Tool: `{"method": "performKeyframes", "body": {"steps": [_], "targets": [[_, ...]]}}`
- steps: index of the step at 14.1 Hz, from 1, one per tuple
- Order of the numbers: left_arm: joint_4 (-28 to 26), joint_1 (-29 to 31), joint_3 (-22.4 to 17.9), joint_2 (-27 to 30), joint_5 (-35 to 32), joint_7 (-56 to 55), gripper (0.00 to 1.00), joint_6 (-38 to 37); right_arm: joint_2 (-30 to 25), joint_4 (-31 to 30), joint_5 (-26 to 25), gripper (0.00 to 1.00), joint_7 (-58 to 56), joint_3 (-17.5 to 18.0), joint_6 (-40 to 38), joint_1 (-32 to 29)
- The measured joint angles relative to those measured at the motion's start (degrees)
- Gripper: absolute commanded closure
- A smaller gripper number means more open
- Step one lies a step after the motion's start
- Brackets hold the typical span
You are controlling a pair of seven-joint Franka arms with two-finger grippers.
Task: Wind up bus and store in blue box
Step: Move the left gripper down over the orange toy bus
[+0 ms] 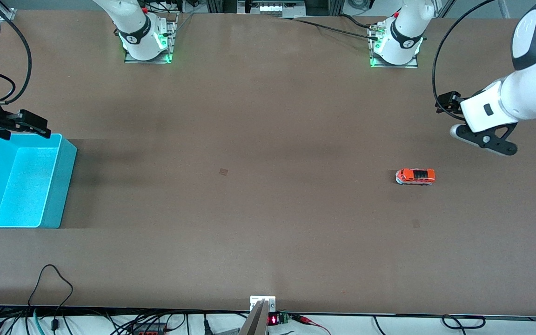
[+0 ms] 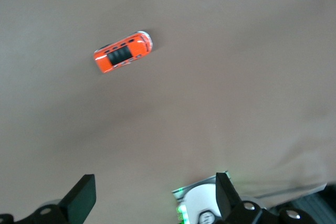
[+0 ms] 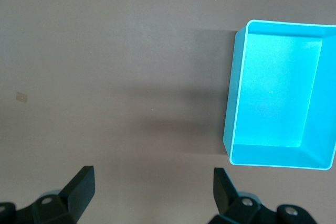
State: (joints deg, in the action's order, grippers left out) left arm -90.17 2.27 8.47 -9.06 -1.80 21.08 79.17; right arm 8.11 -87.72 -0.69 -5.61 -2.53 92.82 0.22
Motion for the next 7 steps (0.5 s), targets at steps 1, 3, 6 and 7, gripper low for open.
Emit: {"method": "performKeyframes", "body": {"steps": [1,3,6,7], "targets": [[-0.1,0.3,0.0,-0.9,0.0,3.7,0.0,0.1,0.3,0.0,0.0,0.0,0.0,0.0,0.0,0.0],[-1.1,0.9,0.0,-2.4,0.0,10.7,0.0,1.9,1.0,0.0,0.0,0.0,0.0,0.0,0.0,0.0],[-3.9,3.1,-0.1,-6.3,-0.1,25.1,0.0,8.2,2.0,-0.1,0.0,0.0,0.0,0.0,0.0,0.0],[-4.5,4.0,-0.1,-8.5,-0.2,30.1,0.0,11.1,2.4,-0.1,0.0,0.0,0.0,0.0,0.0,0.0]]}}
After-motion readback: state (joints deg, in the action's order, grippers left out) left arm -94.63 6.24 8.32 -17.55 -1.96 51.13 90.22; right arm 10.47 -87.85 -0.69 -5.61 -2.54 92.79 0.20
